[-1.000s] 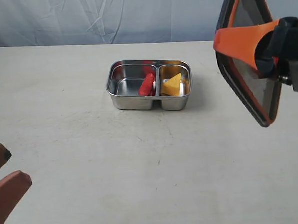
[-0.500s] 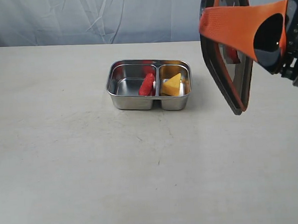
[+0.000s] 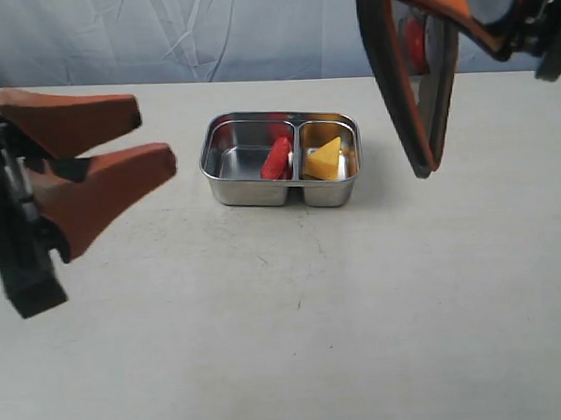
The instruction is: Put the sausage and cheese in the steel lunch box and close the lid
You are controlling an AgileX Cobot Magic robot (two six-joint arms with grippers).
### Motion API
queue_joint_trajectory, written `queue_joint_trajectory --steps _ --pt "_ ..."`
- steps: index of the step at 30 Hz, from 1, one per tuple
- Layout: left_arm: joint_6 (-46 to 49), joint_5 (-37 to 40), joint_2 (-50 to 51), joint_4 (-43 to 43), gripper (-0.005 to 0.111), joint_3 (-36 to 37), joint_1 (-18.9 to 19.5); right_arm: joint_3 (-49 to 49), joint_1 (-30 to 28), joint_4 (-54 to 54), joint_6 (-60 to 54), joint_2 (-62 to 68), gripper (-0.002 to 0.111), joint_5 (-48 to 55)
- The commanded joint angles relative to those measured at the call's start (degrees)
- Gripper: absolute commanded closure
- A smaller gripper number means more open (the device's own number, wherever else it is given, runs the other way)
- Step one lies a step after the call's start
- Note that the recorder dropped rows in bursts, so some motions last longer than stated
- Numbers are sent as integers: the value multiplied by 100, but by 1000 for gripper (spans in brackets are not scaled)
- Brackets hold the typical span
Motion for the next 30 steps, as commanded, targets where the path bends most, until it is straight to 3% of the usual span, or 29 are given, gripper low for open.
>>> queue_joint_trajectory --steps 1,4,11,18,27,30 --pt "725 1288 430 -196 54 -326 -1099 -69 -16 23 1 246 109 299" --pt "1434 2260 590 -664 54 -532 -1828 -69 -16 23 1 271 109 196" --pt "3374 2989 1280 -2914 54 -1045 -2949 -69 -16 23 46 352 109 22" --pt "3685 2777 1863 -3611 54 -1182 -3785 -69 -16 23 117 352 109 -227" --pt "4398 2202 2054 -5242 54 -1463 -3888 -69 -16 23 94 352 109 -272" --pt "4458 2202 2287 -5362 54 -1579 -3915 -69 -16 23 94 352 109 -249"
